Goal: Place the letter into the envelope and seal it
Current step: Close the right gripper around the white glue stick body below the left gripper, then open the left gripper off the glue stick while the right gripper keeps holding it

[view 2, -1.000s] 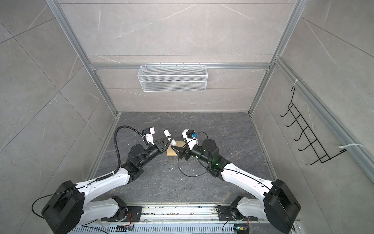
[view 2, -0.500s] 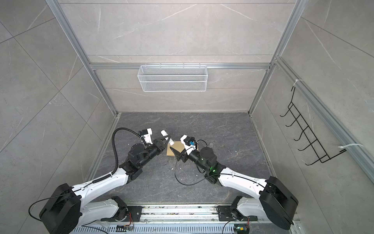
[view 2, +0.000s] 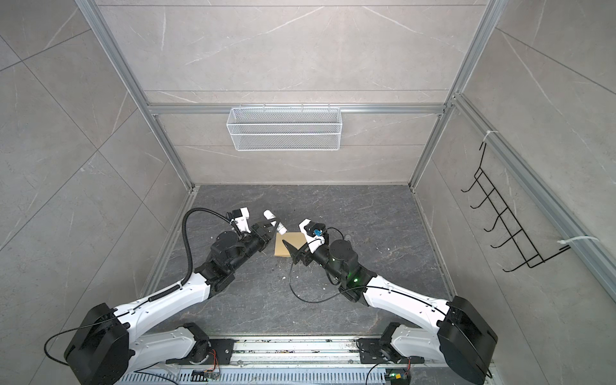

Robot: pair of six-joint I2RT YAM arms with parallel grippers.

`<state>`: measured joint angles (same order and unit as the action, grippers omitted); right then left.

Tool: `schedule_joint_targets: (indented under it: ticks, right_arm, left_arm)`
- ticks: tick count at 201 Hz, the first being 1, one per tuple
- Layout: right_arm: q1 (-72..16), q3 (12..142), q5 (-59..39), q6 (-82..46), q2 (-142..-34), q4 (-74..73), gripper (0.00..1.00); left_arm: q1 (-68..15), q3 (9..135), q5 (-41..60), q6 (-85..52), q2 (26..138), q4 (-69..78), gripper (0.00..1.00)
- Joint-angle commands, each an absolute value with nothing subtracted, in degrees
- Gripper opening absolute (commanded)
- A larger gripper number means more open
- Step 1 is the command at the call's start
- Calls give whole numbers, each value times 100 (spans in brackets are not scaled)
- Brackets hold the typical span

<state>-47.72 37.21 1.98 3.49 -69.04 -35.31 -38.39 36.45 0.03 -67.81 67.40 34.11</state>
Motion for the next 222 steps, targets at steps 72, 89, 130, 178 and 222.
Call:
schedule_joint_targets:
  ticks: [72,89,130,178,222]
  right_arm:
    - [-4842,3902,167,118,-6923,-3485,97]
    - [-4868,3851,193,125,-6939,-3614,97]
    - [-4956,3724,261,112,-7044,-3937,96]
    - [-5085,3654,254,92,-7251,-4259,91]
    - [-5117,3789,412,140,-7638,-4564,81]
  left_arm:
    - [-3870,3834,-284,-7146,6428,3186,0]
    - [-3868,3836,-273,-7262,6460,3199,0]
    - [-3871,3790,-276,-7602,6479,3232,0]
    - [-3867,3743,-167,-8063,6583,3439,0]
    - [-3866,3734,-77,-8232,6556,3468,0]
